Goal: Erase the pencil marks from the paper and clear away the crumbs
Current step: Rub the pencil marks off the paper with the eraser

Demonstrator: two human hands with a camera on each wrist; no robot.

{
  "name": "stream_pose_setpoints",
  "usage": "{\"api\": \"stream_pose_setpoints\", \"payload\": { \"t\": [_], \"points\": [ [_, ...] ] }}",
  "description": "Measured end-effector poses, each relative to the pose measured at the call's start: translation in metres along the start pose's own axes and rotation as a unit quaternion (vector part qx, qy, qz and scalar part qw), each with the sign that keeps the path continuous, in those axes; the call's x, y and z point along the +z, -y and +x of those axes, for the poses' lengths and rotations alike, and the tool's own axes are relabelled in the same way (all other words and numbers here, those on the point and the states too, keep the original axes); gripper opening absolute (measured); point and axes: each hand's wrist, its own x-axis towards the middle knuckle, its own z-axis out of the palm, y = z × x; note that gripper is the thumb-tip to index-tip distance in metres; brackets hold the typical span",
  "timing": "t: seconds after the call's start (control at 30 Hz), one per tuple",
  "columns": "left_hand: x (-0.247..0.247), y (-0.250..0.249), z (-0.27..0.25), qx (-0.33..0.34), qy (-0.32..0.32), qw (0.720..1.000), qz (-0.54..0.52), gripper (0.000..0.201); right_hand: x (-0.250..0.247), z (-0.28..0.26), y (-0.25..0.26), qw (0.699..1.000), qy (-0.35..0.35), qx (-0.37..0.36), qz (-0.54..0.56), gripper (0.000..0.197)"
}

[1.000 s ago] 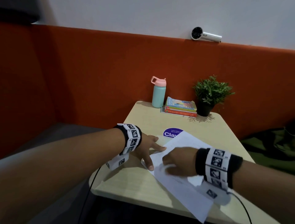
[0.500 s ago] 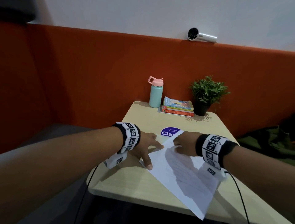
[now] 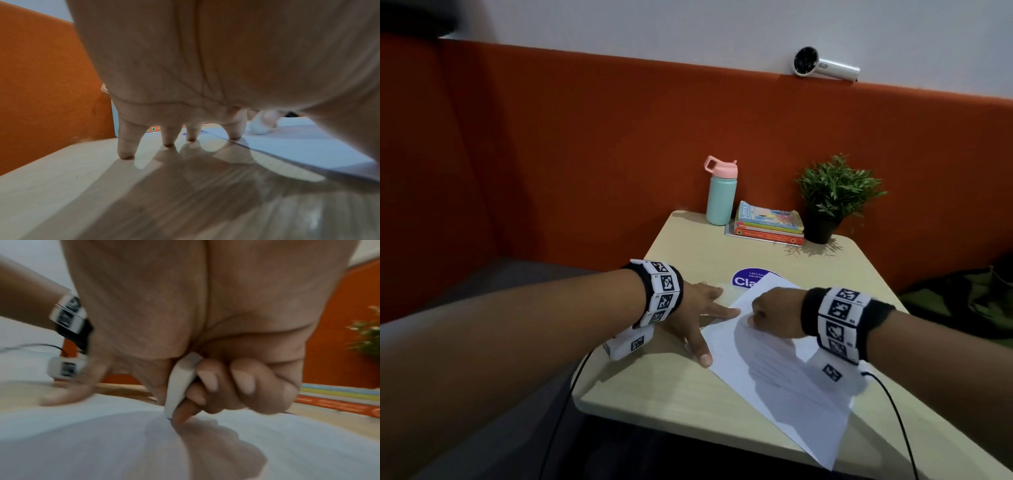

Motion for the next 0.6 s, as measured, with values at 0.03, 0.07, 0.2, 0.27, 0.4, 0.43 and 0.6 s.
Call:
{"api": "stream_pose_setpoints", "payload": {
  "t": [0.03, 0.07, 0.2, 0.27, 0.4, 0.43, 0.6],
  "points": [
    [0.0, 0.0, 0.0, 0.0, 0.0, 1.0, 0.003, 0.112, 0.002, -0.003, 0.008, 1.0, 0.013, -0.021, -0.001, 0.044],
    [0.001, 0.0, 0.001, 0.0, -0.001, 1.0, 0.004, 0.112, 0.006, -0.008, 0.02, 0.998, 0.024, -0.055, 0.001, 0.044],
    [0.003, 0.001, 0.001, 0.002, -0.007, 1.0, -0.002, 0.112, 0.006, -0.013, 0.024, 0.995, 0.047, -0.079, 0.03, 0.043],
    [0.002, -0.001, 0.0, 0.002, -0.007, 1.0, -0.003, 0.112, 0.001, 0.002, 0.003, 0.999, 0.01, -0.021, 0.033, 0.045],
    [0.002, -0.002, -0.002, 0.003, -0.009, 1.0, -0.007, 0.111, 0.012, -0.006, 0.019, 0.997, 0.034, -0.067, 0.025, 0.04],
    [0.002, -0.001, -0.001, 0.004, -0.01, 1.0, -0.009, 0.111, 0.015, -0.015, 0.029, 0.993, 0.059, -0.094, 0.041, 0.038],
    [0.002, -0.001, -0.001, 0.004, -0.008, 1.0, -0.007, 0.112, 0.002, 0.003, -0.004, 0.999, 0.028, -0.007, 0.042, 0.047]
  ]
}}
